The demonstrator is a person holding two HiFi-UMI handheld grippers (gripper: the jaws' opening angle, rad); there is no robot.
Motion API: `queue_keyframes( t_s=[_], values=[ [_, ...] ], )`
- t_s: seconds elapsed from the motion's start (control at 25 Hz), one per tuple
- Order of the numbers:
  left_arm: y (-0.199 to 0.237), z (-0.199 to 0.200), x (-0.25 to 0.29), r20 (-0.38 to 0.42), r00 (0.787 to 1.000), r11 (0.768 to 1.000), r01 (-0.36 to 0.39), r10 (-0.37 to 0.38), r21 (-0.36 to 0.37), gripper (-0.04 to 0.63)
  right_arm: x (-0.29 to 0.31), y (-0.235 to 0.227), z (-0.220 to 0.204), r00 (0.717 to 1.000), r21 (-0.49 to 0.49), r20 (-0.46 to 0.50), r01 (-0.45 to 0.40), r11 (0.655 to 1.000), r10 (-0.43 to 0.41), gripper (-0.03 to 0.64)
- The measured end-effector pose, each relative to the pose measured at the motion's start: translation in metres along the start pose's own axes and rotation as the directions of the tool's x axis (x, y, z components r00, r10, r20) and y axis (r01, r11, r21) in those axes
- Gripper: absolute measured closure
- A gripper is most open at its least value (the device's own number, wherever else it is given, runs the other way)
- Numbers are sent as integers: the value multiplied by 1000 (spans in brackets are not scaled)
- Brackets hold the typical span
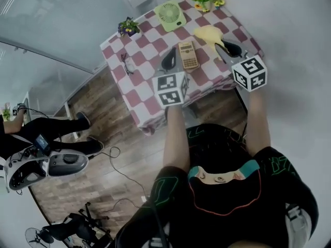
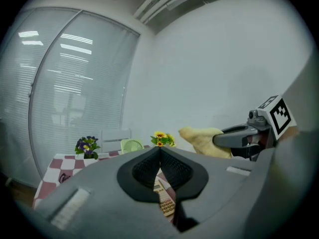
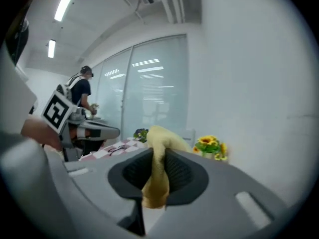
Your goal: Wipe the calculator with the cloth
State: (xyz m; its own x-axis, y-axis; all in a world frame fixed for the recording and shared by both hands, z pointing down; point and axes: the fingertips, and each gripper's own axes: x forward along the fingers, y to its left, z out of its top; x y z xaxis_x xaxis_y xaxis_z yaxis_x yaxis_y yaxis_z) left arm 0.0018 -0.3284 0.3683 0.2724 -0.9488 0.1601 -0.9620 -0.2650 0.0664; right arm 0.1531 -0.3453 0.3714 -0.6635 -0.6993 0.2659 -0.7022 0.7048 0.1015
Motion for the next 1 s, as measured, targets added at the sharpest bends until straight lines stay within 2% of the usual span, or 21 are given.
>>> queue_keyframes(
  t_s=[0.08,0.28,0.6,0.72,1.0],
  values=[
    [-4,15,3,19,1000,1000,18,-18,14,586,-13,-17,12,997,36,46,66,997,-68,551],
    [-11,61,10,81,995,997,54,-58,48,585,-38,-39,45,977,62,142,155,986,-162,551],
    [-21,92,17,144,987,989,52,-72,140,586,-73,-91,50,905,196,166,360,912,-393,551],
    [-20,95,21,154,985,986,47,-72,157,585,-76,-103,46,886,223,169,393,892,-432,551],
    [-20,98,30,140,986,981,63,-90,185,586,-72,-107,47,873,231,171,415,880,-457,551]
  ],
)
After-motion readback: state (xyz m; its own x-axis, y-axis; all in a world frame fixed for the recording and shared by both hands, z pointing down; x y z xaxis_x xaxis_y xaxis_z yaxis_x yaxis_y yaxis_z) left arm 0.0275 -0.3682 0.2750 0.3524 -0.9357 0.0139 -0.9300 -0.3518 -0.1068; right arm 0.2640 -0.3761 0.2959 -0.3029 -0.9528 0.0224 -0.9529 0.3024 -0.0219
